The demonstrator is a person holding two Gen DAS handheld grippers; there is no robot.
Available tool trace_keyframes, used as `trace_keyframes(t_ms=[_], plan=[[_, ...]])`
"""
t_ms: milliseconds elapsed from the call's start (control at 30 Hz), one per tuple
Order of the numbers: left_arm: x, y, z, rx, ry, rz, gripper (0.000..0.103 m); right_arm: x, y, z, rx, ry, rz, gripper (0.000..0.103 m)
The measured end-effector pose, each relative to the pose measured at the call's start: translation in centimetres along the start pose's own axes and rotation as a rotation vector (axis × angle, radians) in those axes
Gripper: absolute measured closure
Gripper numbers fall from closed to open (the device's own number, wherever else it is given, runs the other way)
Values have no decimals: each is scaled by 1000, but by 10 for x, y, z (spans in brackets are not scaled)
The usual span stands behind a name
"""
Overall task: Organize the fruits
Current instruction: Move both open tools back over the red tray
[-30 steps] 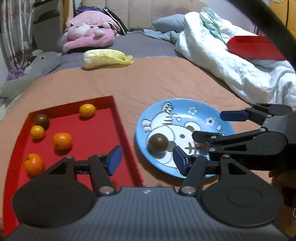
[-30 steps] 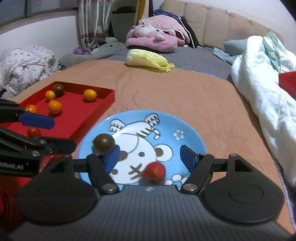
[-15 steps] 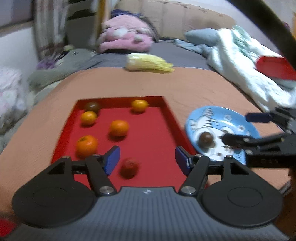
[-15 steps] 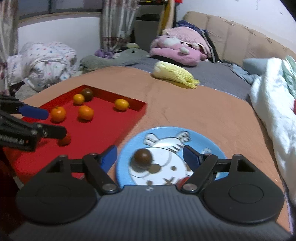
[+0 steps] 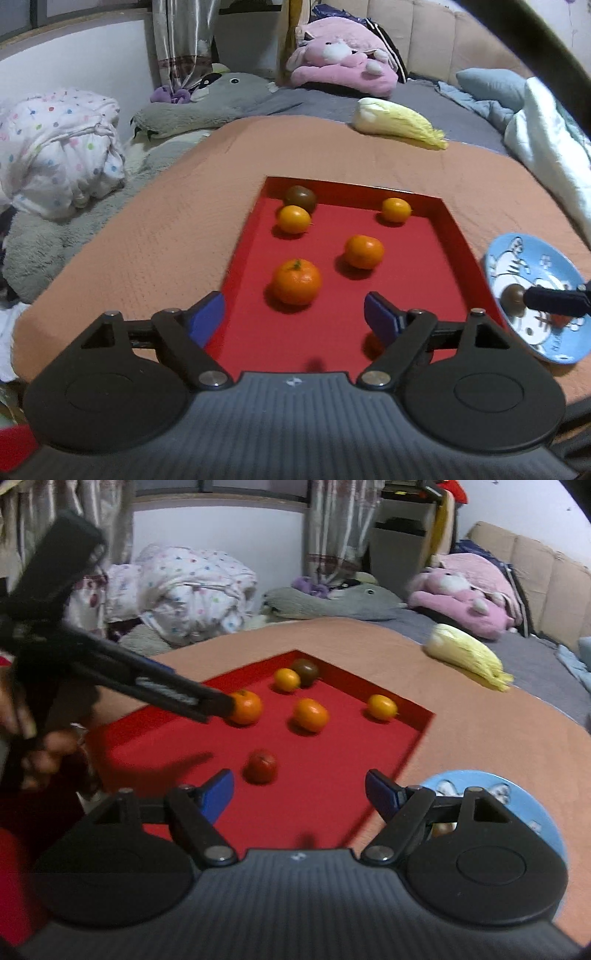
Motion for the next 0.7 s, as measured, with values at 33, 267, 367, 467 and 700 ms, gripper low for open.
trace_keyframes(t_ms=[33,267,367,467,700], plan=[[2,2,0,2,4,-1,17,2,1,2,9,2,-4,23],[5,23,1,0,13,22,17,6,14,11,45,5,13,23],[1,32,3,14,27,39,17,7,22,13,55,4,22,23],[4,39,1,-3,43,37,17,10,28,16,56,-13,32,23],[6,55,-7,-73,65,64,18,12,47,16,64,-20,73,23]])
Point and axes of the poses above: each gripper's, at about its wrist camera, not at the fingertips, and y roughly the way its jaws point, z to its left, x to its top, the point moved 6 cm from there along y, roughly the way its jaws point, and after that the axes turned 11 degrees about -y, right-handed, at the moved point
